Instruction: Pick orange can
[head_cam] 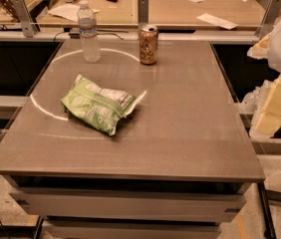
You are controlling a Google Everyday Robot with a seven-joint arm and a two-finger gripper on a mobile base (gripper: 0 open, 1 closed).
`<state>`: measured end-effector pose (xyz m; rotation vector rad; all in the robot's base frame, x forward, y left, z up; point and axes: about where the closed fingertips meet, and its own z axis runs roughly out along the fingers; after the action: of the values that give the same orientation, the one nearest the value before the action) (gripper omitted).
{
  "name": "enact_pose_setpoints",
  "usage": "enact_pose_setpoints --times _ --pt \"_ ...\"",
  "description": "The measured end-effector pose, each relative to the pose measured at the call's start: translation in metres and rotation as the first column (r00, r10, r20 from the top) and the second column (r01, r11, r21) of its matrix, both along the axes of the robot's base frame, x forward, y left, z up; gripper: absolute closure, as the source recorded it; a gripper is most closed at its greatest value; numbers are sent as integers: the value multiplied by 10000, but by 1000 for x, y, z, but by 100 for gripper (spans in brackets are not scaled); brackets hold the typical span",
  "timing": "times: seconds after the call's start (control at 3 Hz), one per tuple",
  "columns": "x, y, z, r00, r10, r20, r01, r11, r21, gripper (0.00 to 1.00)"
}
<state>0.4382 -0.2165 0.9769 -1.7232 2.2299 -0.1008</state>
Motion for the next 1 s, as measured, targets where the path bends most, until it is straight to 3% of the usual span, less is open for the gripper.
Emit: enact_pose_setpoints --times 0.33,0.67,1.0 --pt "0 0 0 10000 0 0 0 10000 0 0" --pt "4 -10 -2 9986 -536 13 533 9951 829 0" --pt "12 -39 -21 9902 -1395 -16 1357 9604 2434 0"
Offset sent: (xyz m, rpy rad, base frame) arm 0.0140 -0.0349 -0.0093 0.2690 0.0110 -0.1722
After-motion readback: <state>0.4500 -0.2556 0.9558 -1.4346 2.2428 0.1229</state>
